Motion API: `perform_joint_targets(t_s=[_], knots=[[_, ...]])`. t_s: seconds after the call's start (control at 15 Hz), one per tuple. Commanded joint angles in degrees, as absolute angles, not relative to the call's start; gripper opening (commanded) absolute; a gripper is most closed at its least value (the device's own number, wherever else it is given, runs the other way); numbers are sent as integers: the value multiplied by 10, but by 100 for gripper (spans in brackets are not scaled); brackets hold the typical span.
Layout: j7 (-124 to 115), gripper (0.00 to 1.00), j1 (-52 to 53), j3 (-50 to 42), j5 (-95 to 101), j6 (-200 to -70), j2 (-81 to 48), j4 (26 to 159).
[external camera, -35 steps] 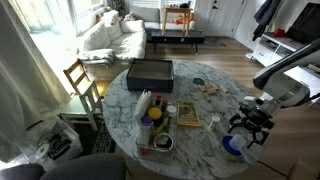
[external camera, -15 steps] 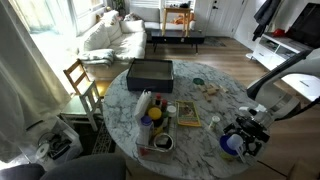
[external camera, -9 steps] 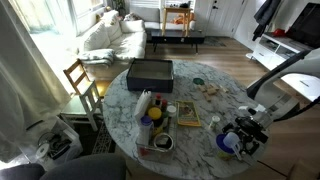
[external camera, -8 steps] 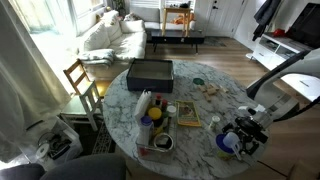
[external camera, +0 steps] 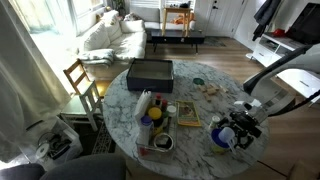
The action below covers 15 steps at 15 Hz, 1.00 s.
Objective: Put the scoop upside down on the blue lid then stack the cans in the clear box
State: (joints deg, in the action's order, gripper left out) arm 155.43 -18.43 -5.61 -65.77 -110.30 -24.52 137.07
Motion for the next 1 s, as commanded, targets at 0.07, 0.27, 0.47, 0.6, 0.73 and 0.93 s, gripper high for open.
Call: perform_joint_targets(t_s=[0.07,0.27,0.47,0.6,0.73,0.93], knots=[[1572,67,-151,-68,-643,-1100,-182,1388],[1557,67,-130,-66,-623,-1101,-147,1388],[1540,67,-108,-59,-611,-1100,-116,1384],[1528,67,-92,-53,-606,-1100,-98,1378],[1508,67,-77,-45,-604,-1096,-84,1368],[1447,67,-56,-34,-597,-1086,-81,1341]])
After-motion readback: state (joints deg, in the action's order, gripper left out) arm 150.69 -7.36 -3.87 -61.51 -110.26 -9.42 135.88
